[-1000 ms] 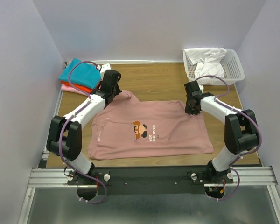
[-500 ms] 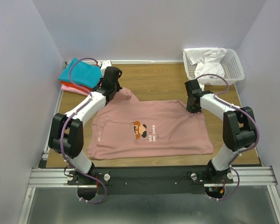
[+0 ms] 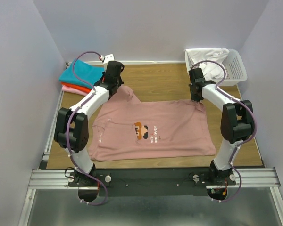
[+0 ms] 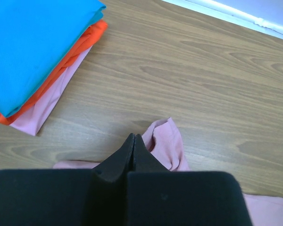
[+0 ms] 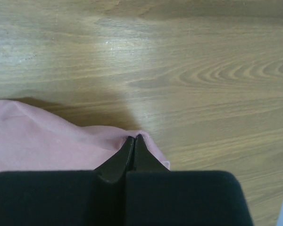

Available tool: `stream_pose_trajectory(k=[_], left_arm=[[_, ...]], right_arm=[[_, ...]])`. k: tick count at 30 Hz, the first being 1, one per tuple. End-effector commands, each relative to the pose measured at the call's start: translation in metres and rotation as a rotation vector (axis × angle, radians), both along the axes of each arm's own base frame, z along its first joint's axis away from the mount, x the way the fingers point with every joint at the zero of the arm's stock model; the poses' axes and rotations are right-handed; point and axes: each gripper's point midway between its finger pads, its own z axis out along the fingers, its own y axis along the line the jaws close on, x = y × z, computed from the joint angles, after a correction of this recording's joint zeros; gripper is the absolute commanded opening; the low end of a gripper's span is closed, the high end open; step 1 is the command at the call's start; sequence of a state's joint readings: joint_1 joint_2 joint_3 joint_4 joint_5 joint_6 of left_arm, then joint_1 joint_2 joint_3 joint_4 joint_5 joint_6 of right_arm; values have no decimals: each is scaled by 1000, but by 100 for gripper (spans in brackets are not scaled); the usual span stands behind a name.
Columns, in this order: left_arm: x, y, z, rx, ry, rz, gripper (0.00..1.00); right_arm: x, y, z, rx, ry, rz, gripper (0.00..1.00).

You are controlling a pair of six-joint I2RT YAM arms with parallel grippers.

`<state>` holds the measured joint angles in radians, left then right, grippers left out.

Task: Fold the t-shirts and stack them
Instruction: Fold the tshirt

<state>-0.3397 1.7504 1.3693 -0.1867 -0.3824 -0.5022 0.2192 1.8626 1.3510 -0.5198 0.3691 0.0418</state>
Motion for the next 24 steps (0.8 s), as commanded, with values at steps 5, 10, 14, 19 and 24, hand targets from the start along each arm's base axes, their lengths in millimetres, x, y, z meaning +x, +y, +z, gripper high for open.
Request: stream_pose_trajectory(k=[5,10,14,19,24], left_arm=[[-29,4,9,-46,-26,-14,0],[-76,9,8,-154,-30,23,0],[-123,15,-5,-200,-19,62,0],[-172,19,-8,-285,-15,100,0],[-213,36,-21,-354,17,176,0]], right_arm=[[-21,3,15,23,3,102,1],[-54,-4,13,38,10,67,0],[-73,-7,18,57,-13,39,1],[-92,-20,28,28,-54,-6,0],[-107,-26,35,17,-88,-11,0]])
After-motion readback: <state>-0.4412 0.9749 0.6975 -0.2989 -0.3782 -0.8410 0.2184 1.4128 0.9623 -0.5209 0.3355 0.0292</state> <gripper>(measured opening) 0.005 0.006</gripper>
